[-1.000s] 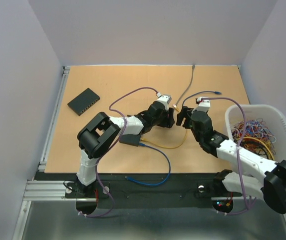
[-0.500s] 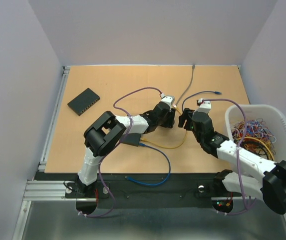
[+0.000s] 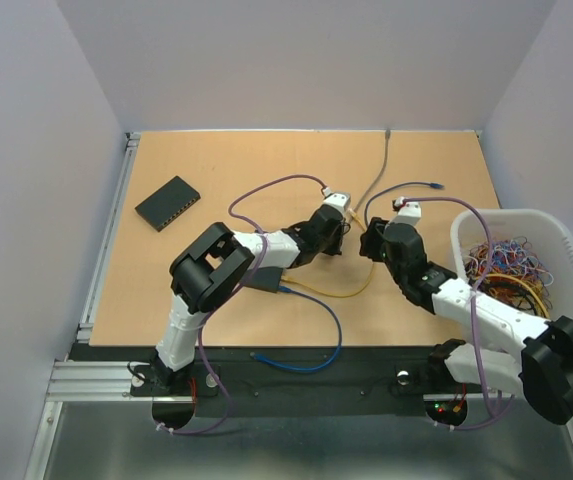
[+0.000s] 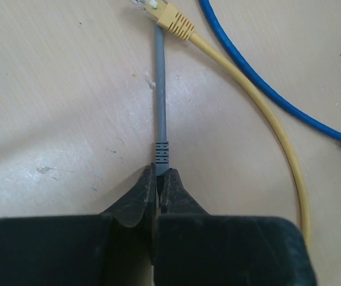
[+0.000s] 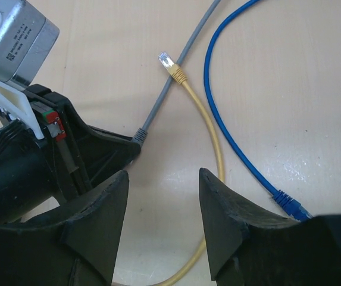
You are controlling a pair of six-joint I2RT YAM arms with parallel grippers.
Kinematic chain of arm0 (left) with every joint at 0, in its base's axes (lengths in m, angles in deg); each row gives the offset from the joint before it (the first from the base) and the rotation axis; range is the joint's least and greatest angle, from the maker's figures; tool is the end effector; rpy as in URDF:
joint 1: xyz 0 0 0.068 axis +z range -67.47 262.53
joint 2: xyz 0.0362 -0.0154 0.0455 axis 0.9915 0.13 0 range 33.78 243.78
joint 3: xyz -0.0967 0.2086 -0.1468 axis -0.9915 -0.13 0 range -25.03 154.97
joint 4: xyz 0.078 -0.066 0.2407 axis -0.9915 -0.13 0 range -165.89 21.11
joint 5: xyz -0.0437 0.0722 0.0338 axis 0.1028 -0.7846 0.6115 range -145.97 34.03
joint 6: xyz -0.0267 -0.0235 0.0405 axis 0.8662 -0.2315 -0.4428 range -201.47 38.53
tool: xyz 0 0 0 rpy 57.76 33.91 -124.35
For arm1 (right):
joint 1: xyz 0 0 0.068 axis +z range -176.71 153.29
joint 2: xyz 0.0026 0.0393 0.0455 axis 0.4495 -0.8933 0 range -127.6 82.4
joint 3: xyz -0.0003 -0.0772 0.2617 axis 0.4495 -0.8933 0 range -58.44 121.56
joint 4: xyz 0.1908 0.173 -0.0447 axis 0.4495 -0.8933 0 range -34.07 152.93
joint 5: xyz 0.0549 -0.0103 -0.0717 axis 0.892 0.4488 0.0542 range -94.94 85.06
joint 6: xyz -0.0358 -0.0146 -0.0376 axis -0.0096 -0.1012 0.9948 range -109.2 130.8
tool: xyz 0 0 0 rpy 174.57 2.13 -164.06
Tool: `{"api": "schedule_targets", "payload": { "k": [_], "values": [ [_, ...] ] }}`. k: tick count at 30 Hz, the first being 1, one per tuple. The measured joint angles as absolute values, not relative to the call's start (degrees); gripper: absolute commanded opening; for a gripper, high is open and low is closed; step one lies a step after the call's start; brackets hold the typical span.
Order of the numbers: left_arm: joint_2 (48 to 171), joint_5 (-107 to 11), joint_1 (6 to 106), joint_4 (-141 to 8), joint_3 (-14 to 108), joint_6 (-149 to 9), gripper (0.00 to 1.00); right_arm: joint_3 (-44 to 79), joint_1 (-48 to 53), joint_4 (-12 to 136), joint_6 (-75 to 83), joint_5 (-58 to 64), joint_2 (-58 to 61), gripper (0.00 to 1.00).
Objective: Insert the plug into the switch port
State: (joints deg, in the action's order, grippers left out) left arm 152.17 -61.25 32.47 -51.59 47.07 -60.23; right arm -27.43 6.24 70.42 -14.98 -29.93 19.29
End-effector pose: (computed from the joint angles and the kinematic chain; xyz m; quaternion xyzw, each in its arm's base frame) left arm 0.2939 -0.3460 0.1570 0.1915 0.8395 -0.2633 0.4351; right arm 0.2066 0.1160 0.2253 0.0653 0.8273 0.0999 0.5489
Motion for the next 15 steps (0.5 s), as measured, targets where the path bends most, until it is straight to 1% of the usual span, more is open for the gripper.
{"api": "schedule_targets", "payload": {
  "k": [3,7,11,15],
  "values": [
    [151.25,-62.87,32.29,-51.61,46.02,-61.70,0.00,-27.43,6.20,70.42,-15.00,-29.01,18.28,0.56],
    [146.90,-66.41,32.23,-53.84,42.37,-64.50,0.00,-26.74,5.96,70.09,-15.96,-26.04,16.80,0.68],
    [138.51,-72.22,31.66,-56.11,38.61,-67.95,0.00,-22.84,5.87,69.39,-18.76,-21.56,14.96,0.70],
    [129.30,-78.02,29.61,-56.68,35.68,-69.98,0.00,-16.86,5.87,69.85,-21.89,-16.03,11.62,0.68]
  ]
}}
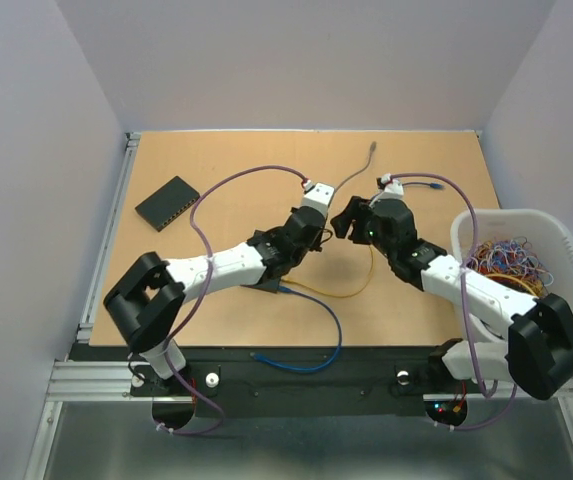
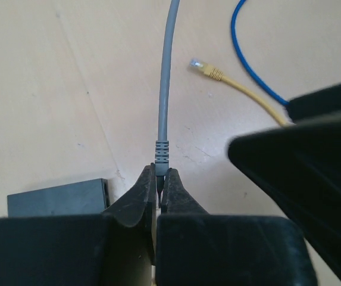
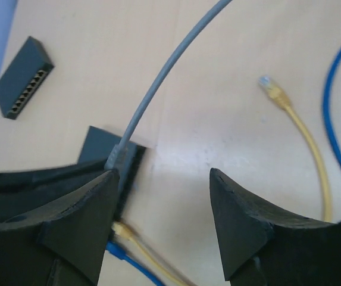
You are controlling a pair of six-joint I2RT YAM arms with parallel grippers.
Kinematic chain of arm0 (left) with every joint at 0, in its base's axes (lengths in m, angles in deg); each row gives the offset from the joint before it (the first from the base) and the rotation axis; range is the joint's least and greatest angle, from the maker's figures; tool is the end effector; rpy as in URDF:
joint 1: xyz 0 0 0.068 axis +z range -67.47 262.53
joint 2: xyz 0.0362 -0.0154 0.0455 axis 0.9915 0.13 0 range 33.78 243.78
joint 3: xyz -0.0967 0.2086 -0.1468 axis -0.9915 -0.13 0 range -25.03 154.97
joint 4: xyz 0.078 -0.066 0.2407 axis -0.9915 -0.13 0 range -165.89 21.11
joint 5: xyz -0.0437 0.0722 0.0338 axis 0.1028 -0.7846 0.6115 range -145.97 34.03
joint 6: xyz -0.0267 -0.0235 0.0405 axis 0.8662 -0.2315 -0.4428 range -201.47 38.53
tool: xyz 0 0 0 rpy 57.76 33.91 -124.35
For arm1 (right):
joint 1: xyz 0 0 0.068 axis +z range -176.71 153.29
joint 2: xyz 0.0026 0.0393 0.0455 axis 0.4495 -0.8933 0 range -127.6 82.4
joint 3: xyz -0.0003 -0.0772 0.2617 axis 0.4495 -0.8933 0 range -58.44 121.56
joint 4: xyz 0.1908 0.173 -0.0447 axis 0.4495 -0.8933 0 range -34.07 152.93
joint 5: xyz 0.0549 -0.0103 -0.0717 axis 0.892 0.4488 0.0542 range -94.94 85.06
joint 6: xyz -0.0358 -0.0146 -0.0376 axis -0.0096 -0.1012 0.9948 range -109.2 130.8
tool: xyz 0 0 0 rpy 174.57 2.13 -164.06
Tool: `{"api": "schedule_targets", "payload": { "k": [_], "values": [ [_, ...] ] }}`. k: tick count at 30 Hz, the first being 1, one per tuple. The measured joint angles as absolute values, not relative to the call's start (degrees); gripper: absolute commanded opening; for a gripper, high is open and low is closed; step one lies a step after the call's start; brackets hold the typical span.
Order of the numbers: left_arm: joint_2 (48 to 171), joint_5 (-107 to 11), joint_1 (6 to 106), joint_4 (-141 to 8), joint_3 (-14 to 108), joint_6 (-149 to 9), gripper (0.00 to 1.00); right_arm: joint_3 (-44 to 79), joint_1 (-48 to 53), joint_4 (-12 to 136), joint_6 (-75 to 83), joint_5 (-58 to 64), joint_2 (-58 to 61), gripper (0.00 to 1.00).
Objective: Insert the plug into the switch port
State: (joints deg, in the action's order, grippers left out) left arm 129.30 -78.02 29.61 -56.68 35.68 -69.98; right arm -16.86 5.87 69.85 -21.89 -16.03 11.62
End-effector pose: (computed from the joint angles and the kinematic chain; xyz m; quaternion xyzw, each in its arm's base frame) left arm 0.2395 -0.2948 0.2445 0.1896 0.8014 -0.1557 0.5455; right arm 0.2370 0.1433 0.2543 0.0547 0.8265 0.2315 0.5103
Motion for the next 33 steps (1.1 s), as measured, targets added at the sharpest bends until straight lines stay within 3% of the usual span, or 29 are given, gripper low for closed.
{"api": "schedule_targets", "payload": {
  "k": [7,22,27,29,30,31,33],
  "values": [
    [118.48,-82.78,26.50,-56.81,28.71,-70.07,0.00,-11.96,5.87,71.33,-26.17,-6.30,4.95,0.64],
    [114.11,-85.03,22.92,-59.33,23.68,-69.09,0.00,-11.96,6.04,75.64,-30.21,-1.54,2.44,0.64],
    [114.03,-85.40,21.19,-59.35,23.68,-68.93,0.00,-11.96,6.04,75.64,-31.22,-1.43,0.10,0.50],
    [114.03,-85.69,20.49,-59.35,23.68,-68.93,0.00,-11.96,6.07,75.95,-31.74,-1.21,-0.56,0.39],
    [114.03,-85.84,20.21,-59.35,23.68,-68.93,0.00,-11.96,6.15,76.34,-32.23,-0.99,-0.91,0.28],
    [114.03,-86.04,19.86,-59.35,23.68,-68.96,0.00,-11.96,6.26,76.67,-32.27,-0.77,-1.24,0.27],
    [114.05,-86.30,19.07,-59.37,23.68,-69.04,0.00,-12.00,6.35,77.41,-33.12,-0.34,-1.67,0.10]
  ]
}}
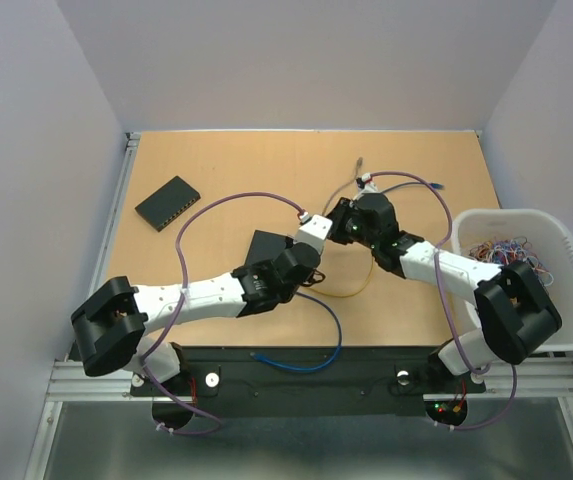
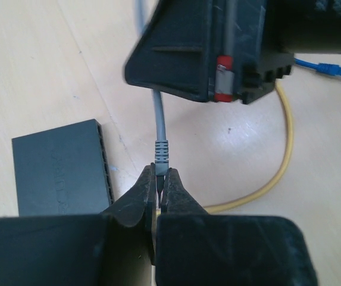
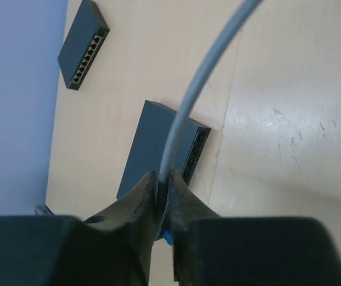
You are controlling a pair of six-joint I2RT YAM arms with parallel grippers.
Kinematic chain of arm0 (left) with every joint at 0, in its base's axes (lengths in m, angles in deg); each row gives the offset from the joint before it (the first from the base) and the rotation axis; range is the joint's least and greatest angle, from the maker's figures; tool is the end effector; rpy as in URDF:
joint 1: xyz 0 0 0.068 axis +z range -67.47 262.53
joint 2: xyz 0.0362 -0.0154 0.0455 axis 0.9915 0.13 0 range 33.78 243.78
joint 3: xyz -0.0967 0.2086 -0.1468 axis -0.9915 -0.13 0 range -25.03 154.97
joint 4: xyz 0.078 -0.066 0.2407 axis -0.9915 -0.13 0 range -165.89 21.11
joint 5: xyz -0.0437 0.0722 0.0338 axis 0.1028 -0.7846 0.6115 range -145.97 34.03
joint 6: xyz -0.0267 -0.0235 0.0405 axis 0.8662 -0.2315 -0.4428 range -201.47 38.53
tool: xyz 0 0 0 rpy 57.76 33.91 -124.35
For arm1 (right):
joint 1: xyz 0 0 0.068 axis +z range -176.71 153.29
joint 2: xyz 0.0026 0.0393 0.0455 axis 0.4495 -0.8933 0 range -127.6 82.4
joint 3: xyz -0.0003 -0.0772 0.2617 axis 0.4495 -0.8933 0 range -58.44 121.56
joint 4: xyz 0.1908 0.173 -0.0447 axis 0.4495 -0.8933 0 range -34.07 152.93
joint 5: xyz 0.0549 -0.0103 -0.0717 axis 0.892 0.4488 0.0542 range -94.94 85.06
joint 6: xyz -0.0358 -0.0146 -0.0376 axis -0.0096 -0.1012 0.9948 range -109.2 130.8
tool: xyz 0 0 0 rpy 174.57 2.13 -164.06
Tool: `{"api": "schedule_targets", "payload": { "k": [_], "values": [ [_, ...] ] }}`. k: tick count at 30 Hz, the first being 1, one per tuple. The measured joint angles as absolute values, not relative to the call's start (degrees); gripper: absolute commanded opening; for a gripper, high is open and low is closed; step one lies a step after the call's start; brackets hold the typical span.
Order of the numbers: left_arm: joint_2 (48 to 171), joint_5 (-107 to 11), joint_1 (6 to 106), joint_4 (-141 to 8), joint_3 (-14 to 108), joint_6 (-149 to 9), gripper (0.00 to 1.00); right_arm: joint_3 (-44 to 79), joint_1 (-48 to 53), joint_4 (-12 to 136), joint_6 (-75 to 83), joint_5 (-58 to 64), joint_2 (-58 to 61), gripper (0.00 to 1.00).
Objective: Insert the plug into the switch port
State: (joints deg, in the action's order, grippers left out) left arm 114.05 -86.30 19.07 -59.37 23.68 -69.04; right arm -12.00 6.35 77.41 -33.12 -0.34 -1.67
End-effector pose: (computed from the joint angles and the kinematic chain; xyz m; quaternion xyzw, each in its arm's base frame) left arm 0.1557 -0.2717 0.2572 0.2128 0.7853 -0.1607 0.5587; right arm 0.2699 0.1791 0.2309 0.0569 0.8323 0.3688 0.4099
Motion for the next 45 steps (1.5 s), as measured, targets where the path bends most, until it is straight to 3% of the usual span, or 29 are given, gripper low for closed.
{"api": "schedule_targets", "payload": {
  "k": [1,4,5,9,11,16,24,30,36,45],
  "values": [
    [114.05,-86.37,18.68,-59.44,23.68,-69.04,0.00,-12.22,6.37,78.00,-34.06,-0.18,-1.74,0.00],
    [114.64,-87.46,17.50,-59.37,23.70,-69.22,0.34,-13.07,6.48,80.38,-35.02,0.04,-1.61,0.00],
    [114.70,-87.57,17.32,-59.52,23.70,-69.07,0.55,-14.01,6.59,81.08,-35.55,-0.18,-1.32,0.00],
    [114.18,-86.41,16.97,-58.21,23.35,-68.43,0.76,-19.68,6.63,83.22,-37.58,-3.05,2.28,0.00],
    [111.82,-84.86,16.99,-56.35,21.32,-67.73,0.81,-24.24,6.68,84.19,-38.87,-5.73,6.98,0.00],
    [98.73,-76.42,18.94,-49.14,11.75,-64.76,0.79,-30.78,6.68,90.81,-42.00,-9.39,17.82,0.00],
    [79.95,-55.94,29.69,-26.61,-7.53,-55.49,0.67,-38.28,6.68,103.44,-48.86,-9.95,25.82,0.00],
    [82.27,-47.13,29.80,-15.15,-9.35,-52.65,0.64,-38.78,6.68,108.01,-53.45,-8.93,26.43,0.01],
    [89.92,-42.00,29.78,-7.02,-10.42,-50.49,0.54,-38.78,6.68,110.44,-55.57,-7.88,25.39,0.01],
    [97.22,-40.18,29.67,-1.91,-10.42,-49.00,0.54,-38.78,6.70,111.86,-57.19,-6.98,23.72,0.00]
  ]
}}
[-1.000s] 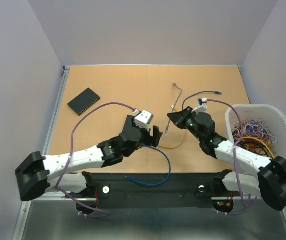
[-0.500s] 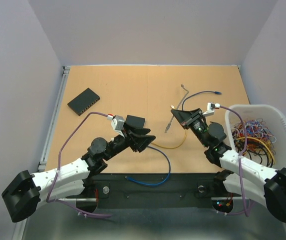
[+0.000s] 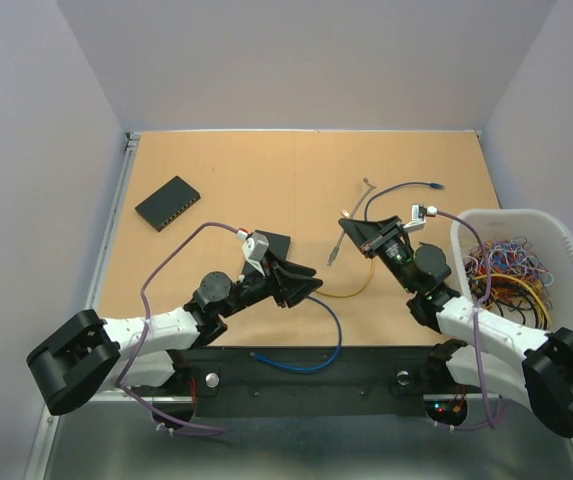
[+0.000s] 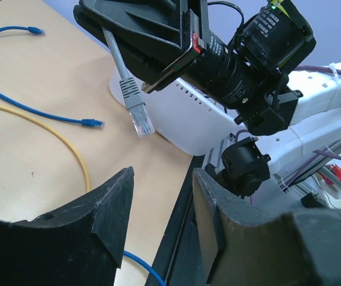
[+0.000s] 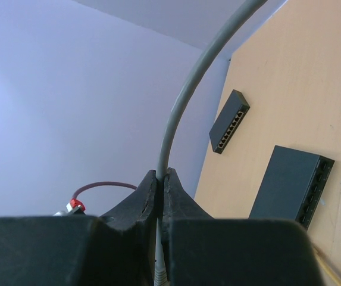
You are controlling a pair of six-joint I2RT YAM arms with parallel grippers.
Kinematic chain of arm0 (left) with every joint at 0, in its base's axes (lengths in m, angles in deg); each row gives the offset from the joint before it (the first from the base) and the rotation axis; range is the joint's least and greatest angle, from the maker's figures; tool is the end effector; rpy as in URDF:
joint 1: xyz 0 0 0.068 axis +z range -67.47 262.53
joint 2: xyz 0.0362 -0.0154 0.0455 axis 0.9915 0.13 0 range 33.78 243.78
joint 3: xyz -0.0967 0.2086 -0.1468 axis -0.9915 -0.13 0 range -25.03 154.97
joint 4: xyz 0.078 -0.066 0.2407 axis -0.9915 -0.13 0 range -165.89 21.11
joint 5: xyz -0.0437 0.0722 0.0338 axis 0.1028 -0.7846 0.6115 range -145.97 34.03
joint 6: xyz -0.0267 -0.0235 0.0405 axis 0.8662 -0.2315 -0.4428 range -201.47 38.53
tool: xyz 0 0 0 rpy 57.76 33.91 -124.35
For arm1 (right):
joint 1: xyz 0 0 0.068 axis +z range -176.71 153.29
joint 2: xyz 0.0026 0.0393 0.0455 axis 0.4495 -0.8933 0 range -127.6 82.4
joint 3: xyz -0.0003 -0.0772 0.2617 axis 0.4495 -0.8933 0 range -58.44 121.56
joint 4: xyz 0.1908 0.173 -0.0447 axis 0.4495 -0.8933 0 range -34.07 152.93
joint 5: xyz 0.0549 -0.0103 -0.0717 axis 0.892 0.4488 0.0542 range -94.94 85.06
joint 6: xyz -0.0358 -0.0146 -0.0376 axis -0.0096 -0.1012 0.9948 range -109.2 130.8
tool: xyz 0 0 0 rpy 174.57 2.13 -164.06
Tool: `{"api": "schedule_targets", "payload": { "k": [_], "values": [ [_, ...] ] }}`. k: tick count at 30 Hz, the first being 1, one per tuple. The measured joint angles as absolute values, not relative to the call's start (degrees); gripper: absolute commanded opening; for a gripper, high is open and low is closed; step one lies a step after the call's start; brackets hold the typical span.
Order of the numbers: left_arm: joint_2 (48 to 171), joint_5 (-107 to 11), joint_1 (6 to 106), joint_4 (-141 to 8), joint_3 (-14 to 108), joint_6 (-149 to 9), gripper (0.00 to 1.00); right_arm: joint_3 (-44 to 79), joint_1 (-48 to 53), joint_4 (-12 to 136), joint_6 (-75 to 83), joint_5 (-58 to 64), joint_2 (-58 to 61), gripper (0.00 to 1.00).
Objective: Insert the plug into the switch port
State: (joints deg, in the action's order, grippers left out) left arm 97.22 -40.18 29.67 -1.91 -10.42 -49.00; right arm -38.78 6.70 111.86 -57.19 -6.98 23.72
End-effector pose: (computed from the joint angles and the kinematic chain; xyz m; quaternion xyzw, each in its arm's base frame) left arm 0.1198 -0.1743 0.2384 0.2124 0.5523 -0.6029 0.5351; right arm 0.1833 0.1194 0.2502 0.2042 0.6102 0.5851 0.4936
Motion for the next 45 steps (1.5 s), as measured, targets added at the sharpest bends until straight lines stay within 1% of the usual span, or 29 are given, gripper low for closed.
{"api": "schedule_targets", "payload": {
  "k": [23,32,35,38,41,42,45],
  "values": [
    [104.80,-43.18,28.86,0.43,-4.82,-49.79,0.54,-40.96,7.11,115.27,-58.67,-5.80,22.28,0.01],
    [107.88,-43.24,28.51,-0.14,-2.90,-50.62,0.49,-41.40,7.11,116.16,-58.72,-5.80,22.35,0.00],
    [108.23,-43.16,28.23,-0.51,-2.90,-50.71,0.45,-41.40,7.11,116.16,-58.72,-5.82,22.37,0.00],
    [108.41,-42.91,28.23,-0.64,-2.90,-50.84,0.38,-41.42,7.11,116.16,-58.72,-5.84,22.39,0.00],
    [108.41,-42.91,28.23,-0.86,-2.88,-51.08,0.28,-41.42,7.14,116.16,-58.72,-5.82,22.39,0.00],
    [108.41,-43.05,28.21,-1.21,-2.88,-51.21,0.21,-41.47,7.11,116.25,-58.72,-5.84,22.39,0.00],
    [108.39,-43.94,28.27,-3.48,-2.55,-51.91,0.06,-41.75,7.11,116.80,-58.65,-5.84,22.46,0.01]
  ]
}}
